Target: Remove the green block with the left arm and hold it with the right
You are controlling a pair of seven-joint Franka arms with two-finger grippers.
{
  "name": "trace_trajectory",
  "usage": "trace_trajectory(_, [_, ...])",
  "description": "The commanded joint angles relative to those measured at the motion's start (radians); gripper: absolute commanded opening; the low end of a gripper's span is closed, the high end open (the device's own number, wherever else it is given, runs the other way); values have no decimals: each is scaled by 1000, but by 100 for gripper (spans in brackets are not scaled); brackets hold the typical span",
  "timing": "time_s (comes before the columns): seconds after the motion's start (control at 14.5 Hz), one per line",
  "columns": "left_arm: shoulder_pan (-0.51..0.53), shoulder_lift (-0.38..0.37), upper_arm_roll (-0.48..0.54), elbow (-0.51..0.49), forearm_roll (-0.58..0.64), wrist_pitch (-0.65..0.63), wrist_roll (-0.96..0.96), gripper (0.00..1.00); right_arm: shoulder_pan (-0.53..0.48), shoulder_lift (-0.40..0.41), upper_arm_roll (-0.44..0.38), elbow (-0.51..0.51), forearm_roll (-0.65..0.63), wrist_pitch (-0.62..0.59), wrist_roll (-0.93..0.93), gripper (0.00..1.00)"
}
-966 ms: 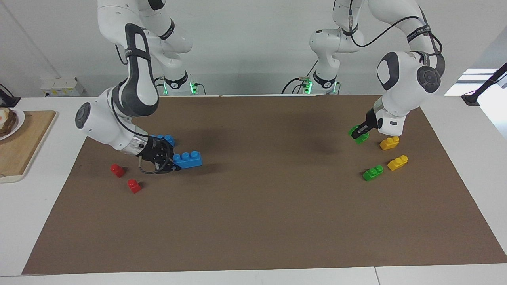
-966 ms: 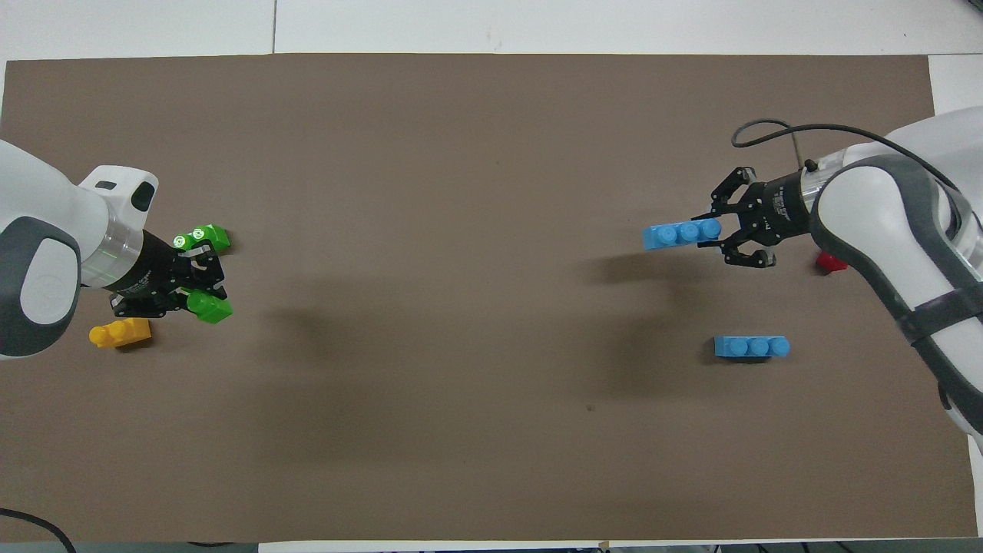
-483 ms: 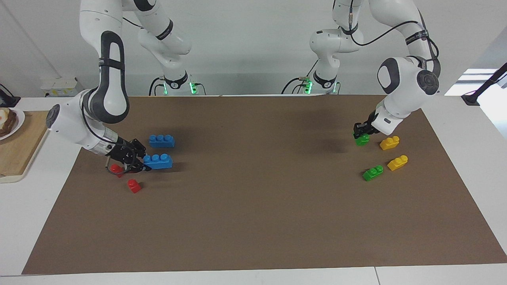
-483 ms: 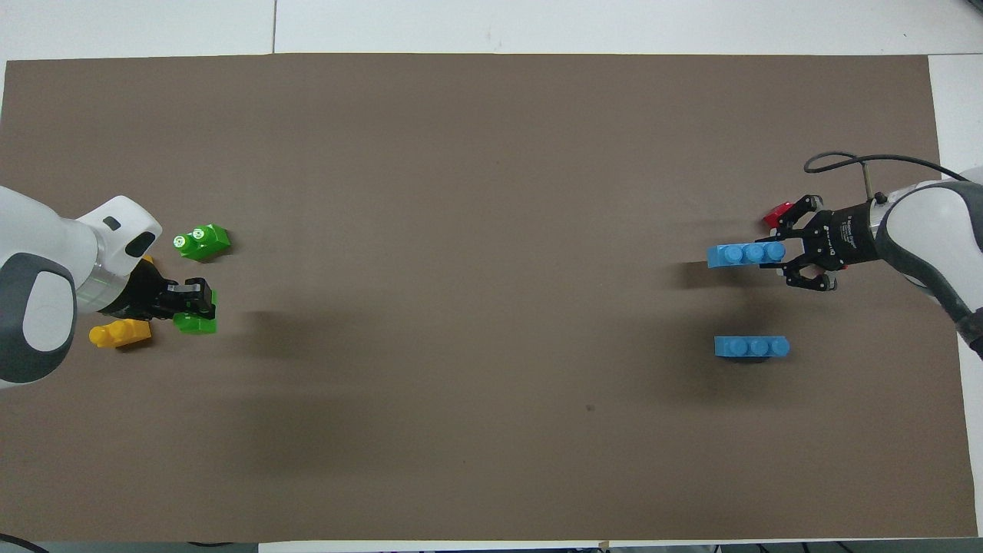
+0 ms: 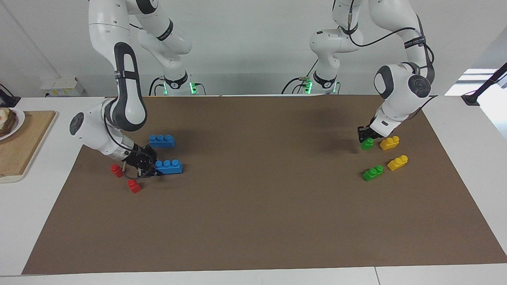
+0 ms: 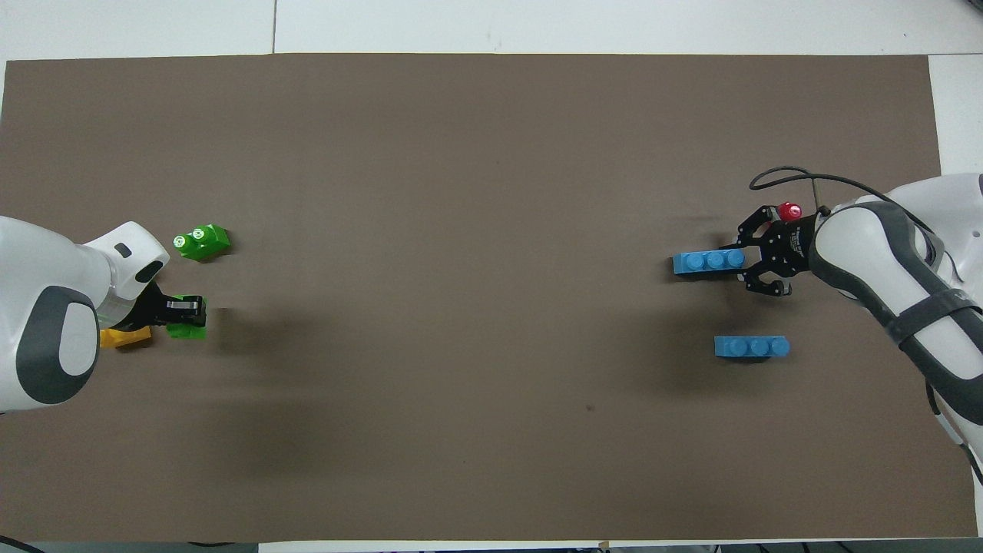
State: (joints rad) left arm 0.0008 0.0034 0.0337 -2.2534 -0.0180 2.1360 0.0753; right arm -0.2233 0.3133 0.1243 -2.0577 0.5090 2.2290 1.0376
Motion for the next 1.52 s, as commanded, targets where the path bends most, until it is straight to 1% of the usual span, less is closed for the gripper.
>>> trace_trajectory(0.0, [18, -11, -11, -54, 18, 71, -3, 8, 4, 0, 6, -21, 20, 37, -5, 0])
trace_trajectory(0.07, [18, -10, -9, -78, 16, 112, -26, 8, 4, 0, 6, -22, 20, 37, -5, 0])
trace_trajectory(0.21, [13, -13, -11, -132, 18, 191, -147, 8, 4, 0, 6, -21, 20, 35, -13, 0])
trace_trajectory(0.28, [7, -13, -11, -137, 18, 208, -173, 8, 4, 0, 6, -21, 19, 35, -13, 0])
trace_trajectory(0.34, [5, -11, -11, -137, 18, 209, -178, 9, 4, 0, 6, -19, 19, 37, -13, 10])
trace_trajectory(0.48, [5, -13, -12, -156, 18, 214, -196, 12, 4, 0, 6, -18, 19, 37, -14, 46])
trace_trajectory(0.55, [5, -13, -12, -163, 18, 216, -210, 12, 2, 0, 6, -12, 19, 29, -14, 48])
trace_trajectory(0.62, [4, -11, -12, -163, 18, 216, -212, 17, 2, 0, 6, -9, 19, 23, -14, 59])
trace_trajectory(0.69, [5, -11, -12, -163, 18, 216, -209, 43, 2, -2, 6, -6, 19, 20, -14, 73])
trace_trajectory(0.76, [5, -11, -12, -161, 18, 214, -203, 85, 2, -5, 6, 1, 19, 14, -14, 75])
trace_trajectory(0.83, [5, -11, -12, -155, 18, 210, -204, 100, 2, -9, 6, 10, 19, -2, -10, 77])
trace_trajectory(0.9, [5, -10, -12, -144, 18, 194, -206, 100, 2, -16, 6, 34, 19, -46, -2, 80])
trace_trajectory(0.97, [4, -10, -12, -131, 18, 182, -206, 100, -1, -28, 5, 60, 20, -96, -1, 80])
trace_trajectory(1.17, [-15, -19, -14, -42, 18, 66, -207, 100, -2, -71, 2, 99, 14, -186, 42, 82])
trace_trajectory(1.31, [-16, -31, -15, 38, 18, -49, -207, 100, -2, -101, 1, 122, -6, -229, 47, 83])
trace_trajectory(1.45, [-16, -33, -17, 150, 18, -199, -198, 100, 2, -121, 3, 169, -91, -270, 41, 84])
